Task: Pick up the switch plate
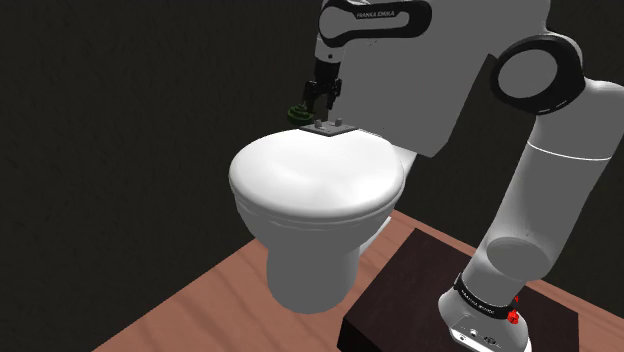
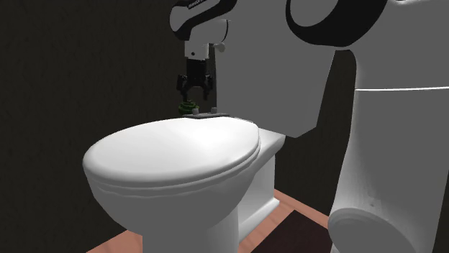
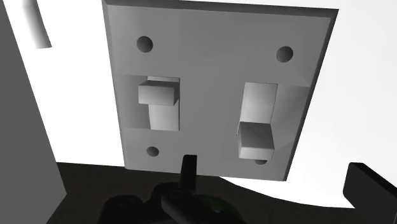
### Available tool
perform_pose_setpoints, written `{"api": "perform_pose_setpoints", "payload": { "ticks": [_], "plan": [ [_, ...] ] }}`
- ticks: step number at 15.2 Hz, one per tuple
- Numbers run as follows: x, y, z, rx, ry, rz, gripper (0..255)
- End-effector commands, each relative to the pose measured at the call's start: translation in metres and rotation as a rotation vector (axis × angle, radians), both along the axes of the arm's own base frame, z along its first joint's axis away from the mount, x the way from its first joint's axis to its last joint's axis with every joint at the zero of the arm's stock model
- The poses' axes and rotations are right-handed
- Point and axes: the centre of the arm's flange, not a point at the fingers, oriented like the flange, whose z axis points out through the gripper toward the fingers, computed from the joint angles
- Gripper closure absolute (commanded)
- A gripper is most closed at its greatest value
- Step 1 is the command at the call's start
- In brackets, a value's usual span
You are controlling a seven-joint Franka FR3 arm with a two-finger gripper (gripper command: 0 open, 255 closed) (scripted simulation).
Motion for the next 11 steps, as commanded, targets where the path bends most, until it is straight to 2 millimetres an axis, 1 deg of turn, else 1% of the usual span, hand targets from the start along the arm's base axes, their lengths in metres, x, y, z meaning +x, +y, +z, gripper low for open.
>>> {"api": "perform_pose_setpoints", "payload": {
  "ticks": [1, 5, 6, 8, 9, 11],
  "plan": [
    [0.004, 0.0, -0.009, 0.001, 0.0, -0.001, 0],
    [0.004, 0.0, -0.03, 0.001, 0.0, 0.0, 0],
    [0.004, 0.0, -0.038, 0.001, 0.0, 0.0, 0],
    [0.004, 0.0, -0.038, 0.001, 0.0, 0.0, 0],
    [0.004, -0.001, -0.038, 0.001, 0.0, 0.0, 255],
    [0.004, -0.001, -0.038, 0.001, 0.0, 0.0, 255]
  ]
}}
